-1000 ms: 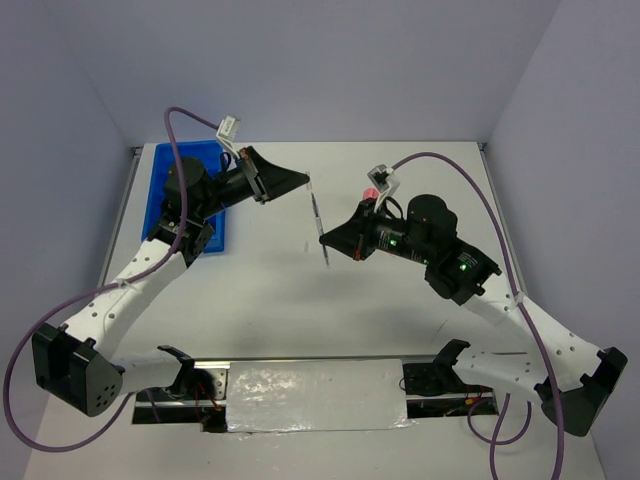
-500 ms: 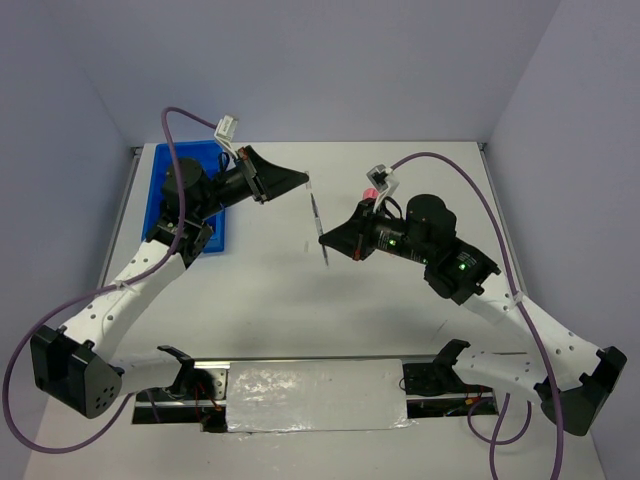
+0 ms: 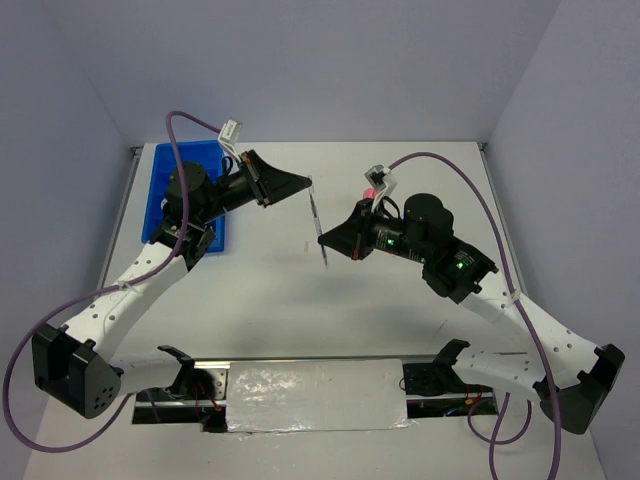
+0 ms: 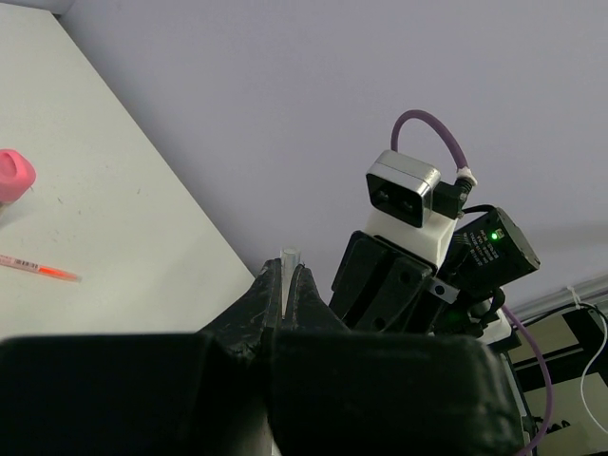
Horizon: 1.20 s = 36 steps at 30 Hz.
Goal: Sort the stationery into containers
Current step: Close the pen cap on the pen.
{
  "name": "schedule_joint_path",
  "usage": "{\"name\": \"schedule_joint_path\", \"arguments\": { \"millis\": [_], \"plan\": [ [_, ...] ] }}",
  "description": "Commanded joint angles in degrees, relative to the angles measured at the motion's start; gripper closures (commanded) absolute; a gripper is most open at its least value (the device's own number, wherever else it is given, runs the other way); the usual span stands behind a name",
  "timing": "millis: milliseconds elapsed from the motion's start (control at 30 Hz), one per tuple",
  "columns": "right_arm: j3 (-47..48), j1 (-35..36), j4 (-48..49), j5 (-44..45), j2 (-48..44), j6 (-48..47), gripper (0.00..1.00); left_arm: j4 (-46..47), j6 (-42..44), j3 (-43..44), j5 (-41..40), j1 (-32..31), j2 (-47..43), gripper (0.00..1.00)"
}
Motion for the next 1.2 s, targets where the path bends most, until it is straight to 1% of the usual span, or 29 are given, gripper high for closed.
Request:
{"name": "schedule_joint_path", "arguments": {
  "millis": [0, 233, 733, 967, 1167],
  "plan": [
    [2.81, 0.17, 1.09, 0.11, 0.11, -0.81, 1.0, 4.37, -0.08, 0.14, 0.25, -0.3, -1.21, 1.0],
    [3.42, 0.17, 0.48, 0.73, -0.15, -1.42, 1.0, 3.32, 0.8, 0.32, -0.1, -0.39, -1.12, 1.0],
    [4.03, -0.27, 0.83, 1.6, 0.55, -1.16, 1.0, 5.33, 0.36, -0.3, 1.04, -0.65, -0.85, 1.0],
    [8.07, -0.27, 1.53, 1.34, 3.36, -1.86, 1.0, 4.99, 0.8, -0.3, 1.04, -1.79, -0.68, 1.0],
    [11.32, -1.24, 1.36, 2.65, 4.68, -3.44, 1.0, 1.91, 3.6, 0.49, 0.87, -1.97, -1.03, 1.0]
  ]
}}
